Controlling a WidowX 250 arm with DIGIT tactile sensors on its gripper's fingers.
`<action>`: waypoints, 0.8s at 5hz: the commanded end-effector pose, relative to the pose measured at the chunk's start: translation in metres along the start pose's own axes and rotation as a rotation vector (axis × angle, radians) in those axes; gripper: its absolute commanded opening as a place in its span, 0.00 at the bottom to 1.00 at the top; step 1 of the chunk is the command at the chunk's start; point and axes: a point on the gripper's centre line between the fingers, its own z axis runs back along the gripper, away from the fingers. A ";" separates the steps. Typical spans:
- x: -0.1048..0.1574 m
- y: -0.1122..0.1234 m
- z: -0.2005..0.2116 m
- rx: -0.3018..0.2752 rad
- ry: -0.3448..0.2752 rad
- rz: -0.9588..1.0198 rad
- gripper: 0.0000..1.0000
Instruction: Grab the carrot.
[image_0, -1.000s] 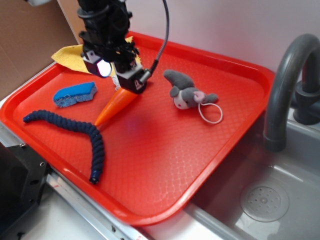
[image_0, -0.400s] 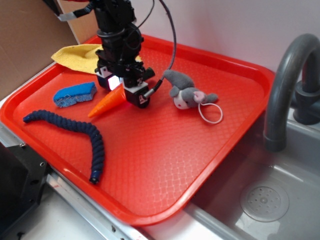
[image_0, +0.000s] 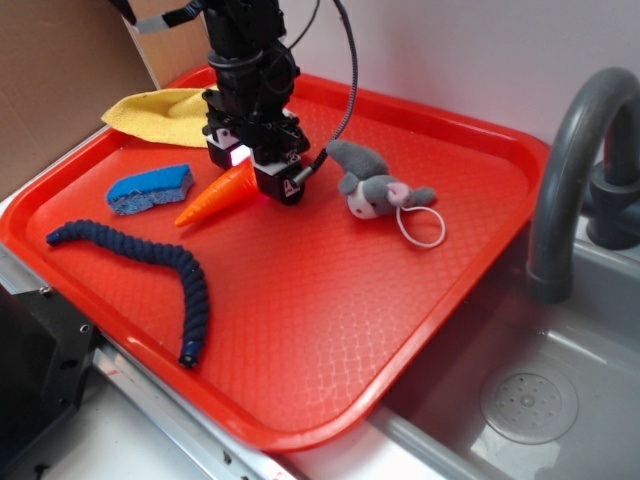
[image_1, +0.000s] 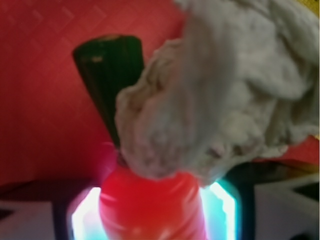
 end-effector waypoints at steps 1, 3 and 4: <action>-0.003 -0.001 0.044 -0.016 -0.032 0.026 0.00; -0.037 0.013 0.132 -0.045 -0.170 0.058 0.00; -0.059 0.020 0.163 -0.092 -0.216 0.025 0.00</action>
